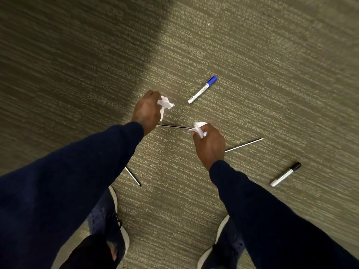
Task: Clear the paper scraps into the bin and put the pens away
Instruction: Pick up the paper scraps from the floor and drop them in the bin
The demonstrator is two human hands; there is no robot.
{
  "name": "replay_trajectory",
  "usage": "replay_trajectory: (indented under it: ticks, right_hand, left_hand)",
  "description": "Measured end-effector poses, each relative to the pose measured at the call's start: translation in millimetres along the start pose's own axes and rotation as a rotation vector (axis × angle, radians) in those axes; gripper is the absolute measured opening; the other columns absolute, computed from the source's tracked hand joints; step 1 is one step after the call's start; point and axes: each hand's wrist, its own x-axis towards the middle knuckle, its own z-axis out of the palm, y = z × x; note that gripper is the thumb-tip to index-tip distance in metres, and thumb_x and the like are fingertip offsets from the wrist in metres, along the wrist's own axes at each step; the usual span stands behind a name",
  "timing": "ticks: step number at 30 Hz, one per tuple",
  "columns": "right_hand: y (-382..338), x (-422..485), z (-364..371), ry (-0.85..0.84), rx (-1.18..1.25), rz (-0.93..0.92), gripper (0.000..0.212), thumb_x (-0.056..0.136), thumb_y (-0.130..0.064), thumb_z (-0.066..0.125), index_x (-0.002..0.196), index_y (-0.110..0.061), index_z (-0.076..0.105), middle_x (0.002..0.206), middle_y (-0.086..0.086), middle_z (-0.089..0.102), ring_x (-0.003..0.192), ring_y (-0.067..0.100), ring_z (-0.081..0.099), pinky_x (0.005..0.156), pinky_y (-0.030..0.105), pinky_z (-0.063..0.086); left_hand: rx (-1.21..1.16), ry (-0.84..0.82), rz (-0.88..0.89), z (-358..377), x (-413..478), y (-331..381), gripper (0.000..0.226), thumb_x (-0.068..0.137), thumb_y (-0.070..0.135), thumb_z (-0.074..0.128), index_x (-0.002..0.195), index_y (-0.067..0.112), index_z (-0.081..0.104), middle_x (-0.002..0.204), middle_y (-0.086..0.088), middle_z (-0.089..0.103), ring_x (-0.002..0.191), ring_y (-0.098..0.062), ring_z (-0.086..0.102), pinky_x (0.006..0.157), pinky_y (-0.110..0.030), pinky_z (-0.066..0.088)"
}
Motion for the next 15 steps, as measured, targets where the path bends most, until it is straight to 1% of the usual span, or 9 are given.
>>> replay_trajectory:
  ticks: [2,4,6,9,10,11,12,14,15]
  right_hand:
    - [-16.2,-17.5,-16.4,-0.015,0.015,-0.013,0.025,0.092,-0.03,0.067,0.111,-0.014,0.069,0.104,0.001,0.07,0.084,0.016,0.063,0.069,0.022,0.039]
    - [-32.9,-35.5,-35.1,-0.032,0.019,-0.029,0.026,0.093,-0.029,0.067,0.112,-0.012,0.069,0.105,0.003,0.071,0.088,0.019,0.065,0.07,0.022,0.04]
    - [-50.4,-53.3,-54.0,-0.056,0.008,-0.046,0.026,0.093,-0.029,0.067,0.111,-0.01,0.068,0.104,0.005,0.071,0.088,0.021,0.066,0.07,0.024,0.042]
    - [-77.8,-82.4,-83.9,-0.086,0.028,-0.08,0.026,0.093,-0.03,0.067,0.109,-0.009,0.067,0.102,0.005,0.071,0.086,0.02,0.064,0.071,0.025,0.042]
    - [-87.1,-91.2,-93.4,-0.096,0.037,-0.086,0.025,0.094,-0.031,0.066,0.107,-0.01,0.067,0.102,0.005,0.071,0.085,0.019,0.063,0.071,0.025,0.041]
    - [-96.3,-100.3,-101.9,-0.109,0.038,-0.096,0.025,0.094,-0.032,0.066,0.106,-0.01,0.067,0.101,0.004,0.071,0.083,0.018,0.061,0.07,0.024,0.039]
    - [-105.3,-108.8,-108.5,-0.122,0.032,-0.118,0.026,0.094,-0.033,0.065,0.105,-0.01,0.067,0.1,0.004,0.07,0.082,0.017,0.06,0.069,0.024,0.038]
    - [-120.4,-124.2,-117.8,-0.148,0.015,-0.167,0.027,0.094,-0.035,0.065,0.105,-0.01,0.067,0.098,0.004,0.07,0.081,0.017,0.06,0.069,0.024,0.037]
    - [-127.1,-131.3,-120.8,-0.153,0.005,-0.182,0.027,0.094,-0.035,0.065,0.104,-0.011,0.067,0.097,0.004,0.07,0.081,0.018,0.061,0.069,0.025,0.038]
  left_hand:
    - [-0.083,0.019,-0.086,-19.3,-24.2,11.3,0.004,0.095,0.004,0.057,0.095,0.004,0.061,0.103,-0.007,0.057,0.088,-0.025,0.058,0.07,-0.035,0.049]
    - [-0.169,0.05,-0.181,-38.8,-50.3,27.8,0.004,0.095,0.007,0.058,0.094,0.007,0.062,0.102,-0.005,0.059,0.088,-0.023,0.059,0.07,-0.032,0.048]
    - [-0.263,0.078,-0.294,-59.4,-76.9,47.1,0.004,0.094,0.009,0.059,0.092,0.012,0.062,0.096,-0.001,0.062,0.082,-0.018,0.06,0.064,-0.025,0.044]
    - [-0.393,0.128,-0.449,-92.1,-118.8,74.8,0.008,0.092,0.012,0.06,0.087,0.018,0.06,0.078,0.007,0.059,0.068,-0.006,0.057,0.046,-0.01,0.038]
    - [-0.416,0.161,-0.485,-103.3,-131.6,83.5,0.006,0.091,0.013,0.061,0.086,0.016,0.061,0.075,0.009,0.059,0.066,-0.005,0.056,0.044,-0.007,0.036]
    - [-0.437,0.196,-0.521,-113.4,-144.6,90.7,0.004,0.091,0.014,0.061,0.088,0.015,0.062,0.075,0.009,0.059,0.067,-0.006,0.057,0.046,-0.006,0.038]
    - [-0.468,0.231,-0.552,-122.9,-156.9,96.6,0.001,0.092,0.013,0.062,0.091,0.012,0.062,0.078,0.006,0.062,0.07,-0.008,0.059,0.051,-0.009,0.042]
    - [-0.552,0.286,-0.604,-137.0,-177.5,105.6,0.005,0.092,0.012,0.062,0.095,0.008,0.062,0.089,-0.005,0.066,0.078,-0.016,0.061,0.064,-0.024,0.05]
    - [-0.593,0.304,-0.627,-142.2,-186.8,108.6,0.006,0.092,0.013,0.062,0.096,0.008,0.062,0.092,-0.008,0.066,0.08,-0.018,0.062,0.066,-0.031,0.052]
